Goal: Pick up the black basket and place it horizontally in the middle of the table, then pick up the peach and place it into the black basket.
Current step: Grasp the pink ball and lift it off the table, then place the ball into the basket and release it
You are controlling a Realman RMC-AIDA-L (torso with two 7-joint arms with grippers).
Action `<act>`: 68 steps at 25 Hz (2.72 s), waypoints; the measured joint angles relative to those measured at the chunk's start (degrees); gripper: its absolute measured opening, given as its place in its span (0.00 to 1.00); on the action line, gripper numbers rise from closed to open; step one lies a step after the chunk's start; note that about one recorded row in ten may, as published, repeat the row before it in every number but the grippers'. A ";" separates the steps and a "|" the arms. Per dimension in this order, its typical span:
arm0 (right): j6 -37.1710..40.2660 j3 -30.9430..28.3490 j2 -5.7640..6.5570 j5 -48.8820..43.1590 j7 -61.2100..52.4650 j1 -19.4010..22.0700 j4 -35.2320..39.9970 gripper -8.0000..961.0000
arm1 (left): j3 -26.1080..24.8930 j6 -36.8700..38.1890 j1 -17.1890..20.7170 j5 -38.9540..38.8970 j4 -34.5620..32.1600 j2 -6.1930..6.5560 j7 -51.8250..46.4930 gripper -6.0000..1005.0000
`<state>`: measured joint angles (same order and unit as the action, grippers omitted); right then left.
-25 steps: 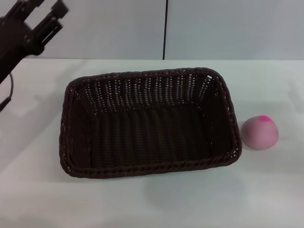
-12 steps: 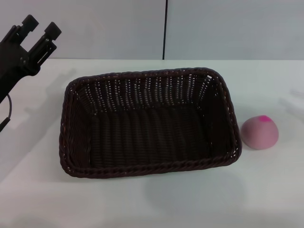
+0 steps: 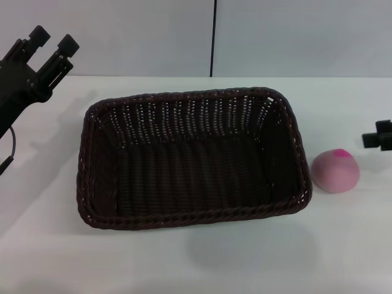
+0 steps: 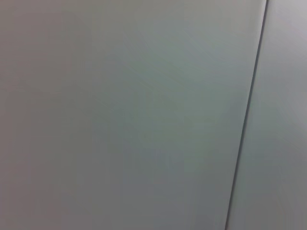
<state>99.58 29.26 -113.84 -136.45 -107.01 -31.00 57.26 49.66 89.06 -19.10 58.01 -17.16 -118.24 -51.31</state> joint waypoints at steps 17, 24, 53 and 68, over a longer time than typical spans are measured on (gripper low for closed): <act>-7.61 12.88 -1.66 -7.19 -2.49 -4.68 -4.91 0.73 | -0.35 -0.38 0.05 0.14 1.48 0.12 0.85 0.72; -10.26 15.58 -1.53 -7.23 -2.45 -5.15 -7.64 0.65 | -0.36 -0.38 0.28 0.17 1.53 0.12 0.87 0.72; -1.78 16.34 -4.30 36.67 15.05 2.18 -4.45 0.19 | -0.45 -0.99 0.25 -0.20 1.51 0.09 0.87 0.72; -3.52 22.62 -4.29 36.10 16.15 0.96 -7.75 0.33 | -0.45 -0.64 0.84 -0.18 1.51 0.06 0.94 0.72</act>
<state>96.07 51.88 -118.13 -100.34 -90.86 -30.03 49.51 49.21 88.42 -18.26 57.83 -15.64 -118.18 -50.38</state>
